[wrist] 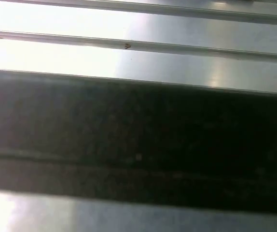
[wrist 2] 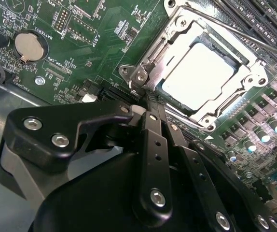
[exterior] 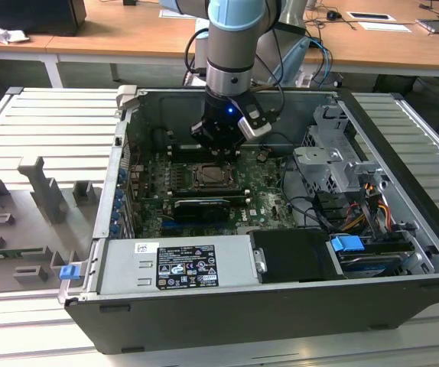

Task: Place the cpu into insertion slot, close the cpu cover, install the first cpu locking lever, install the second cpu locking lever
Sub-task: 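Install the first cpu locking lever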

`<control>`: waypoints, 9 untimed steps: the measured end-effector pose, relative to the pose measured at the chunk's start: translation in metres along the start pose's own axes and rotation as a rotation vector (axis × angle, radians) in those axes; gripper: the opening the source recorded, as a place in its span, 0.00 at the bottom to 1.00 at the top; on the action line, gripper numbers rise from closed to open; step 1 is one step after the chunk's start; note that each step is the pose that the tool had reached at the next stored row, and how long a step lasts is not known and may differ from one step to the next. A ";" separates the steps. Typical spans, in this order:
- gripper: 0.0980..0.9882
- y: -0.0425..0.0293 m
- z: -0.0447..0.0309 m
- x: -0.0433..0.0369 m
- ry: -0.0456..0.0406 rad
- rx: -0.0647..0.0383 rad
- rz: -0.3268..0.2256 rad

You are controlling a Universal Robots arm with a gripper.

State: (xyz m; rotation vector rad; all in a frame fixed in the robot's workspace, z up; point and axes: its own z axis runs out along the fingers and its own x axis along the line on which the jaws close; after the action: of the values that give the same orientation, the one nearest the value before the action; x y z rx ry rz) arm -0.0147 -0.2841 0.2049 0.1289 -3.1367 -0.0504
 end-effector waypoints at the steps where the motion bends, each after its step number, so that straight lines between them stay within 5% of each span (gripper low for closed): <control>1: 0.01 0.0000 0.0001 -0.0001 0.0005 0.006 0.000; 5: 0.01 -0.0002 0.0014 -0.0008 0.0018 0.018 0.000; 9: 0.01 -0.0003 0.0024 -0.0017 0.0011 0.013 0.000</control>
State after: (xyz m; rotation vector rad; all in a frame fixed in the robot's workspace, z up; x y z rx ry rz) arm -0.0131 -0.2842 0.2025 0.1290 -3.1365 -0.0298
